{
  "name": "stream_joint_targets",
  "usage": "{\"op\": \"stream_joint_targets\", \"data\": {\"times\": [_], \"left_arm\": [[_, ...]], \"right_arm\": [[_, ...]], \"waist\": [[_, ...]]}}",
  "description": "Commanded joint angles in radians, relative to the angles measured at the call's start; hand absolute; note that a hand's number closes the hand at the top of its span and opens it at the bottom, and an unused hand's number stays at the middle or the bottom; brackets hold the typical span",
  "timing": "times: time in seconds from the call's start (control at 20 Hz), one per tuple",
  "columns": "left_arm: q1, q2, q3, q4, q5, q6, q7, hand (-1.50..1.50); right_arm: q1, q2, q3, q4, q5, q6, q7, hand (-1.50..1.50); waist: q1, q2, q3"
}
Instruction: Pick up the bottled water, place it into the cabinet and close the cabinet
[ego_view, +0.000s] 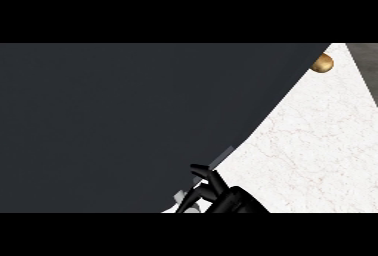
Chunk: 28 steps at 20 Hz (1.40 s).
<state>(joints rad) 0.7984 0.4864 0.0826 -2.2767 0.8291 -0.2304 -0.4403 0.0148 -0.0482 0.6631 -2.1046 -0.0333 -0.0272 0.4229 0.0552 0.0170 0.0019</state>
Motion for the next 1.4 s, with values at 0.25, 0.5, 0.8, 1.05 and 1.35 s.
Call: {"op": "stream_joint_targets", "data": {"times": [0.25,0.5,0.8,1.05,1.35], "left_arm": [[0.055,0.049,0.176,0.025,0.190,-0.119,0.029,-1.50],[0.135,-0.030,0.178,0.038,0.124,-0.211,-0.022,-1.50],[0.175,-0.019,0.275,0.035,0.212,-0.269,0.007,-1.50],[0.124,-0.038,0.309,0.054,0.236,-0.266,0.052,-1.50],[0.183,-0.101,0.333,0.033,0.235,-0.352,0.070,-1.50]], "right_arm": [[-0.406,0.047,-0.187,0.231,-0.282,-0.093,-0.027,1.50],[-0.524,0.047,-0.328,0.315,-0.385,-0.077,-0.003,1.50],[-0.625,0.016,-0.472,0.534,-0.443,0.092,-0.056,1.50],[-0.776,-0.004,-0.538,0.772,-0.445,0.194,-0.103,1.50],[-0.866,0.032,-0.546,0.910,-0.414,0.227,-0.157,1.50]], "waist": [[-0.010,-0.011,-0.001],[-0.010,-0.017,-0.002],[-0.019,-0.015,-0.001],[-0.030,-0.014,-0.001],[-0.019,-0.014,-0.002]]}}
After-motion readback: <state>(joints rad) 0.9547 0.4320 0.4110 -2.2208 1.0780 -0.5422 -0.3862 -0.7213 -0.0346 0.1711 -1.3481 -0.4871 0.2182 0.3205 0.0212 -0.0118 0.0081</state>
